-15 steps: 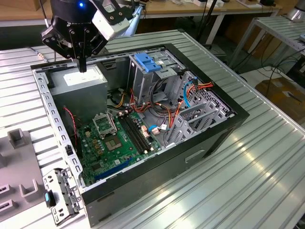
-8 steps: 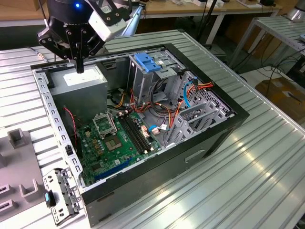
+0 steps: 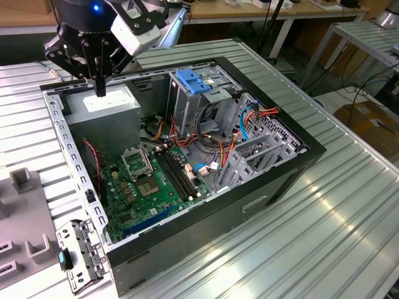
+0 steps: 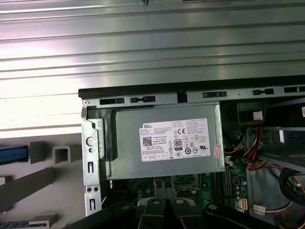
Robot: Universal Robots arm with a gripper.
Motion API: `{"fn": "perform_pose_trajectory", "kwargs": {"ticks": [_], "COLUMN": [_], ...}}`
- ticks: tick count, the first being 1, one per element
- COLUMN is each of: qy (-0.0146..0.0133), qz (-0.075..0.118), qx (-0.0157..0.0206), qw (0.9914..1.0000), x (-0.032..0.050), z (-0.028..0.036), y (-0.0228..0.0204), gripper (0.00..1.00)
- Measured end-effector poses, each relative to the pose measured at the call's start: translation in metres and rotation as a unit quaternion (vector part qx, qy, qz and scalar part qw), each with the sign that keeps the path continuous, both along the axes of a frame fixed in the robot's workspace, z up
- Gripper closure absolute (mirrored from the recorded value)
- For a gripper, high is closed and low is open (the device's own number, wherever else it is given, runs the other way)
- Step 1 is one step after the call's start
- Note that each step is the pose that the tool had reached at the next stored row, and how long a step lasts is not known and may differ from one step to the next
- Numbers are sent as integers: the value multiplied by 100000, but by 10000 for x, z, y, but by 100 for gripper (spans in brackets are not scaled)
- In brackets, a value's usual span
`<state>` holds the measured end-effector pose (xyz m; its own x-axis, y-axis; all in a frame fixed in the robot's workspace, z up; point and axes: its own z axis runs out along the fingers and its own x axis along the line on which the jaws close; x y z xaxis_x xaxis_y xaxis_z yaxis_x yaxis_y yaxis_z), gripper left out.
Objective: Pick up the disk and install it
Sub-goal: 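Reach for the disk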
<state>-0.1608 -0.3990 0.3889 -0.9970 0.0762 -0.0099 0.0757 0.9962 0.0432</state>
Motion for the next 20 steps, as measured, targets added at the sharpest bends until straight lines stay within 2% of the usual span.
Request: {"fn": "perform_pose_trajectory", "kwargs": {"ticks": [17,20], "qy": [105,108], "qz": [1,-4], "qx": [17,20], "qw": [100000,100000], "x": [-181,-237], "z": [-11,-20], "y": [21,22], "gripper": [89,89]}}
